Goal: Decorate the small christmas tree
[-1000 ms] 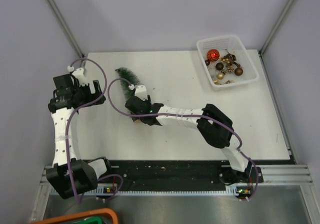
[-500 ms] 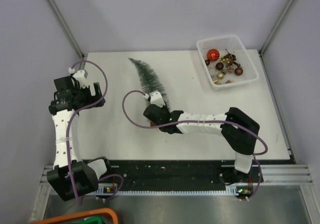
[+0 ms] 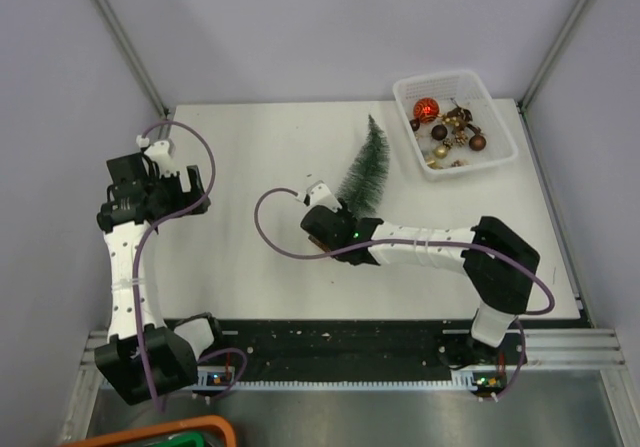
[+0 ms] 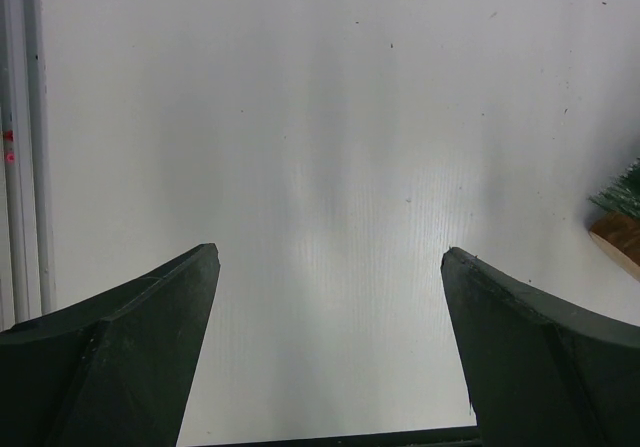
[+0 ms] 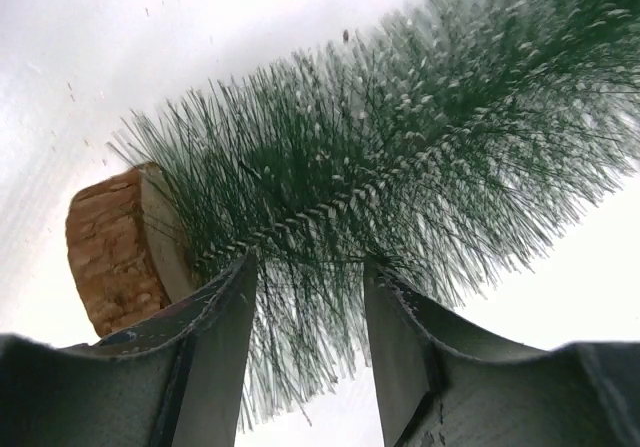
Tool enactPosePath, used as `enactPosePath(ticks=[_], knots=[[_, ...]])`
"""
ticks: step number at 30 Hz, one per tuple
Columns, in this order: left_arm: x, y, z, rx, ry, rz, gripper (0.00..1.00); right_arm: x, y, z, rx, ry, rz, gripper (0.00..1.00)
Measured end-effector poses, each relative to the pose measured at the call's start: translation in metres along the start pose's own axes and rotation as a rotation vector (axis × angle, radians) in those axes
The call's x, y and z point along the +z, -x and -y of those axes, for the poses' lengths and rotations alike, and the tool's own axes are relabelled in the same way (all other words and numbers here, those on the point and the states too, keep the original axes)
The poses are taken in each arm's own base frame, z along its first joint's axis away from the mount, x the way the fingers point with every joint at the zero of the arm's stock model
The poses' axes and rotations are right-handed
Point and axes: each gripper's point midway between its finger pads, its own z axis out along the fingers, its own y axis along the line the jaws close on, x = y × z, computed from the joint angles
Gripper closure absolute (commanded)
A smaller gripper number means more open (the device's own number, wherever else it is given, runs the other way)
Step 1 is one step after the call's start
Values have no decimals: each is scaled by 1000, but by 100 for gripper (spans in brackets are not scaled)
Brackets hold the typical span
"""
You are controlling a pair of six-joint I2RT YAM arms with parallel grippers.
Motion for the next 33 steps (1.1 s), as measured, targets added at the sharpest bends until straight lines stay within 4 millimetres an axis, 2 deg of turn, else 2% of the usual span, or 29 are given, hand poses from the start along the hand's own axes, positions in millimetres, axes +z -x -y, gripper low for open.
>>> enactPosePath(ticks=[2, 5, 8, 10, 14, 17, 21, 24, 33], knots=[[-2, 1, 1, 3, 1, 8, 1, -1, 12, 3, 9, 7, 5, 53], [-6, 2, 2, 9, 3, 18, 1, -2, 40, -1, 26, 30, 38, 53], [-7, 1, 2, 10, 4, 18, 1, -2, 70, -10, 36, 57, 65, 31], [-7, 1, 1, 10, 6, 15, 1, -1, 84, -16, 46, 72, 77, 23], [-6, -3, 0, 13, 12, 6, 1, -7, 90, -22, 59, 85, 73, 16], [-5, -4, -1, 13, 14, 2, 1, -9, 96, -38, 67, 113, 83, 16], [-4, -5, -3, 10, 21, -7, 1, -2, 87, -62, 32, 144, 63, 18], [-2, -7, -5, 8, 28, -16, 1, 6, 75, -71, 5, 152, 37, 22], [1, -12, -7, 9, 32, -29, 1, 18, 45, -63, -76, 101, -1, 28]])
